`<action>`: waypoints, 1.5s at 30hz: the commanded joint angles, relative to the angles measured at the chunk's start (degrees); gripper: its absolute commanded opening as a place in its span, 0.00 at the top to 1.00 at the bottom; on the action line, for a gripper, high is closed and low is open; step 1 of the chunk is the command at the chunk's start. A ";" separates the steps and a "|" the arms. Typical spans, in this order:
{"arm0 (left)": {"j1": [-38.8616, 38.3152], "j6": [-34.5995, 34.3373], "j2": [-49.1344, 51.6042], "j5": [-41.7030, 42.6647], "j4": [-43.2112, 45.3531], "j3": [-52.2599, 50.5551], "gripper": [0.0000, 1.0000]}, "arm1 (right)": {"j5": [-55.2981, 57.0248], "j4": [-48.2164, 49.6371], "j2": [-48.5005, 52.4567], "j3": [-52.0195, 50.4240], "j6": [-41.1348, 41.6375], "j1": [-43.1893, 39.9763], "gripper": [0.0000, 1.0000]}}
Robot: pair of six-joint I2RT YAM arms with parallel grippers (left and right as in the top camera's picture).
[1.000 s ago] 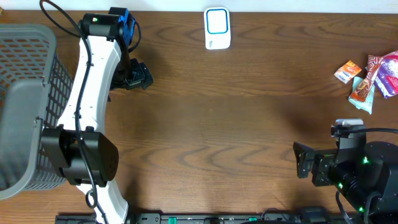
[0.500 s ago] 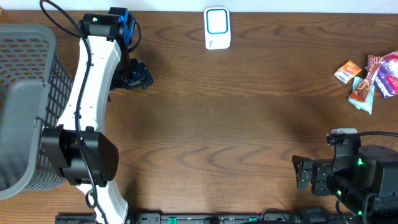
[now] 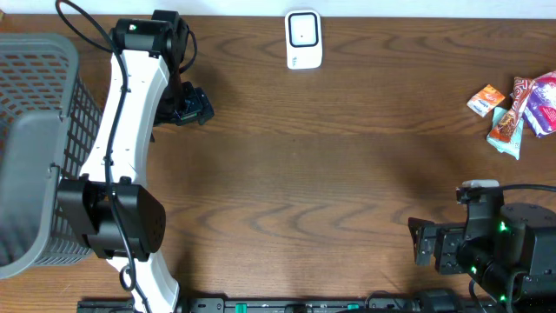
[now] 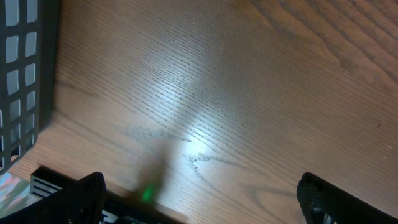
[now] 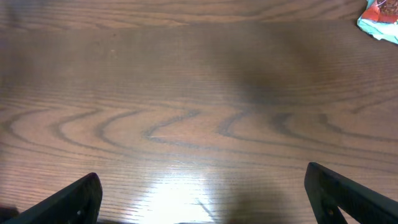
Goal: Scan the item barcode
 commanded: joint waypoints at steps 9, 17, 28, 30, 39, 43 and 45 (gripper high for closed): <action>0.17 -0.11 0.46 -0.35 -0.15 -0.26 0.02 | 0.24 8.90 -8.11 -5.07 -0.72 0.28 0.01; 0.20 -0.11 0.46 -0.35 -0.15 -0.26 0.02 | -4.66 26.12 -19.08 -20.81 -7.69 0.28 0.01; 0.17 -0.11 0.46 -0.35 -0.15 -0.26 0.02 | -8.11 56.22 -30.47 -43.28 -7.78 0.22 0.01; 0.20 -0.11 0.46 -0.35 -0.15 -0.26 0.02 | -8.11 61.59 -31.32 -46.45 -7.76 0.22 0.01; 0.17 -0.11 0.46 -0.33 -0.15 -0.26 0.02 | -7.56 79.71 -35.50 -58.84 -7.76 0.15 0.01; 0.20 -0.11 0.46 -0.35 -0.15 -0.26 0.02 | -7.02 82.75 -37.53 -61.96 -7.74 -0.39 0.01; 0.17 -0.11 0.46 -0.33 -0.15 -0.26 0.02 | -7.04 84.15 -37.48 -62.99 -7.72 -1.14 0.01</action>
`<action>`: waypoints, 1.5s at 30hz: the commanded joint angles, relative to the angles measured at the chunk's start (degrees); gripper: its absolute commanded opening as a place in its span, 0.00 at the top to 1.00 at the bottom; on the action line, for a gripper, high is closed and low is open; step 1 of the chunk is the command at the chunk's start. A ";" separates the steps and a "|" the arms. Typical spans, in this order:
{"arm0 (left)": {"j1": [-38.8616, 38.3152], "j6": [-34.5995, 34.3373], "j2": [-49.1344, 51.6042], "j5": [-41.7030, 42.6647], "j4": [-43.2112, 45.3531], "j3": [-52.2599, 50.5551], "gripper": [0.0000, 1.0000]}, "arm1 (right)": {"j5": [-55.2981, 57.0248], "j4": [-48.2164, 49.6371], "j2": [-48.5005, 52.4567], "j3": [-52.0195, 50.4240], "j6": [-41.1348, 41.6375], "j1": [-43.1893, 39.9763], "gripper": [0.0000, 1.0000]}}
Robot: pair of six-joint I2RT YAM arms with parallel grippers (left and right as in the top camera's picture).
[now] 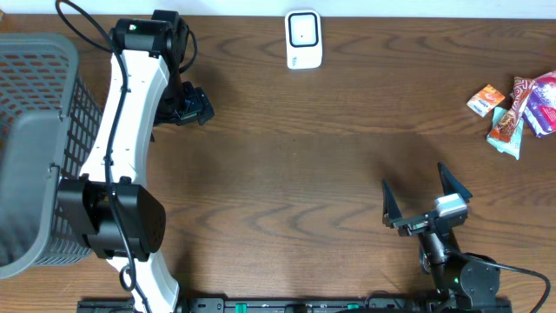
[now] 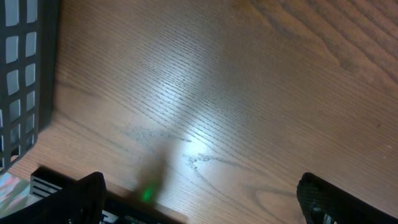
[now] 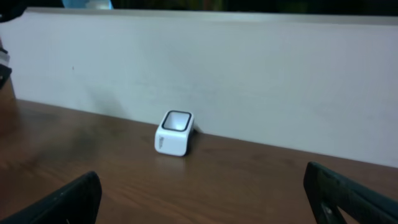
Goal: Scan the item barcode
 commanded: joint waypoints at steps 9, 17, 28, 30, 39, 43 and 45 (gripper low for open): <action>0.20 -0.09 0.46 -0.35 -0.13 -0.26 0.02 | 0.42 5.31 -0.79 -5.16 -0.44 -3.80 0.01; 0.20 -0.11 0.46 -0.33 -0.13 -0.26 0.02 | 4.50 4.90 -0.79 -5.33 -0.22 -5.05 0.01; 0.20 -0.11 0.46 -0.35 -0.13 -0.26 0.02 | 13.86 -7.21 -0.79 -5.33 10.38 -5.03 0.01; 0.20 -0.11 0.46 -0.35 -0.13 -0.26 0.02 | 13.94 -6.95 -0.79 -5.33 10.45 -5.03 0.01; 0.20 -0.11 0.46 -0.35 -0.13 -0.26 0.02 | 12.74 -7.10 -0.79 -5.33 5.95 -4.83 0.01; 0.17 -0.11 0.46 -0.35 -0.13 -0.26 0.02 | 12.17 -7.17 -0.79 -5.33 3.89 -4.31 0.01; 0.20 -0.11 0.46 -0.35 -0.13 -0.26 0.02 | 12.13 -7.19 -0.79 -5.33 1.66 -3.28 0.01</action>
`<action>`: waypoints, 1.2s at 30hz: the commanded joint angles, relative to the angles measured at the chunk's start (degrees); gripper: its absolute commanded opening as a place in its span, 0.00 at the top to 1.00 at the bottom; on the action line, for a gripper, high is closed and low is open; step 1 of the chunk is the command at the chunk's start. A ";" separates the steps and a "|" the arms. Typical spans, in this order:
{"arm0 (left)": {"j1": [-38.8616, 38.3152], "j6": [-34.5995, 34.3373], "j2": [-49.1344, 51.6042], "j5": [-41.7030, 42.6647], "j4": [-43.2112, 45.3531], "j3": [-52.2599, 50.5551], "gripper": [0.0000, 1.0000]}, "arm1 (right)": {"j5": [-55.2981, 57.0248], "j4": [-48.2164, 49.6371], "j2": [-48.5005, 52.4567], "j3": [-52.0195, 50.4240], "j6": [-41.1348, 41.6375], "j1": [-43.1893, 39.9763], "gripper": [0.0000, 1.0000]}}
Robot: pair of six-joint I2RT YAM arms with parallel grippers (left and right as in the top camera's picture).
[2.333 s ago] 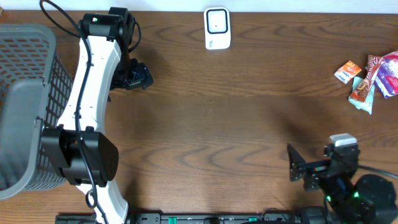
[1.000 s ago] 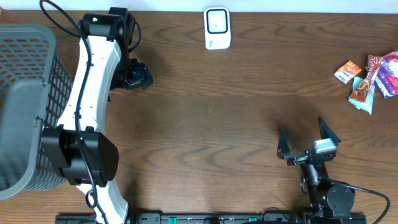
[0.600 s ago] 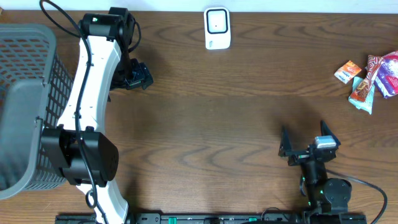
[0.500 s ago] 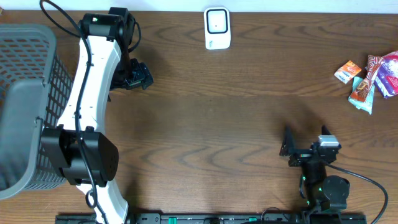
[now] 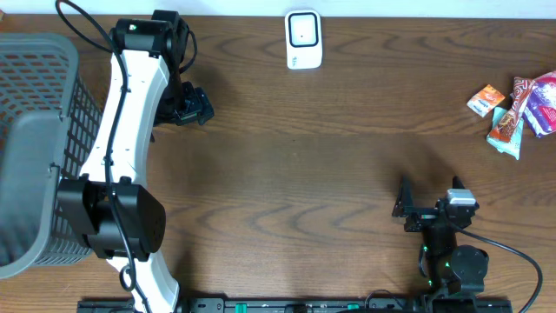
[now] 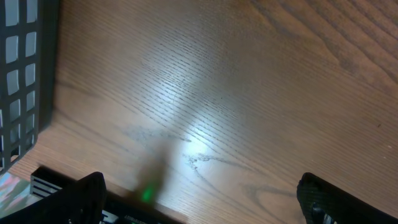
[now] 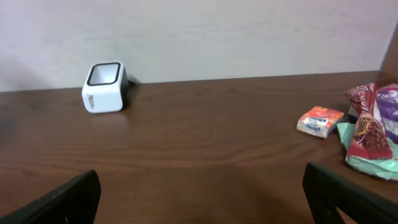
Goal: Scan the item barcode
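Observation:
The white barcode scanner (image 5: 303,39) stands at the table's back edge; the right wrist view shows the scanner (image 7: 104,87) at far left. A small orange packet (image 5: 486,99) lies at the far right beside a red-brown wrapper (image 5: 511,113) and a purple packet (image 5: 543,103). The right wrist view has the orange packet (image 7: 320,121) ahead on the right. My right gripper (image 5: 430,209) is near the front edge, level, open and empty (image 7: 205,208). My left gripper (image 5: 184,104) hangs open over bare wood (image 6: 202,202) at the back left.
A grey mesh basket (image 5: 35,139) fills the left end of the table, and its wall (image 6: 25,74) is close to the left gripper. A pale wall runs behind the scanner. Dark wood lies between the right gripper and the snacks.
My right gripper has swung to the right and sits lower. Its view now takes in the snacks as well as the scanner. It stays open. The left arm has not moved.
At first my right gripper pointed down at bare wood near the front right, open. Then it was tilted up, facing the back wall and the scanner. Now it looks level across the table at the scanner and snacks. The left gripper stayed open by the basket throughout.

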 commanded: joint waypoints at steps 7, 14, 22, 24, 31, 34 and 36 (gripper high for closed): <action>0.20 -0.11 0.46 -0.35 -0.15 -0.26 0.02 | -0.70 -0.39 -0.39 -0.15 -5.55 1.42 0.01; 0.20 -0.11 0.46 -0.35 -0.15 -0.26 0.02 | -1.99 -0.28 -0.39 -0.17 -5.92 0.22 0.01; 0.20 -0.11 0.46 -0.35 -0.15 -0.26 0.02 | -1.97 -0.35 -0.39 -0.17 -5.88 0.22 0.01; 0.17 -0.09 0.46 -0.35 -0.15 -0.26 0.02 | -1.90 -0.35 -0.39 -0.17 -5.33 0.17 0.01; 0.17 -0.11 0.46 -0.35 -0.15 -0.26 0.02 | -1.77 -0.37 -0.39 -0.17 -0.74 -0.31 0.01; 0.20 -0.11 0.46 -0.35 -0.15 -0.26 0.02 | -1.55 -0.37 -0.39 -0.17 -0.76 -0.31 0.01; 0.20 -0.11 0.46 -0.35 -0.15 -0.26 0.02 | -1.53 -0.35 -0.39 -0.17 -0.74 -0.33 0.01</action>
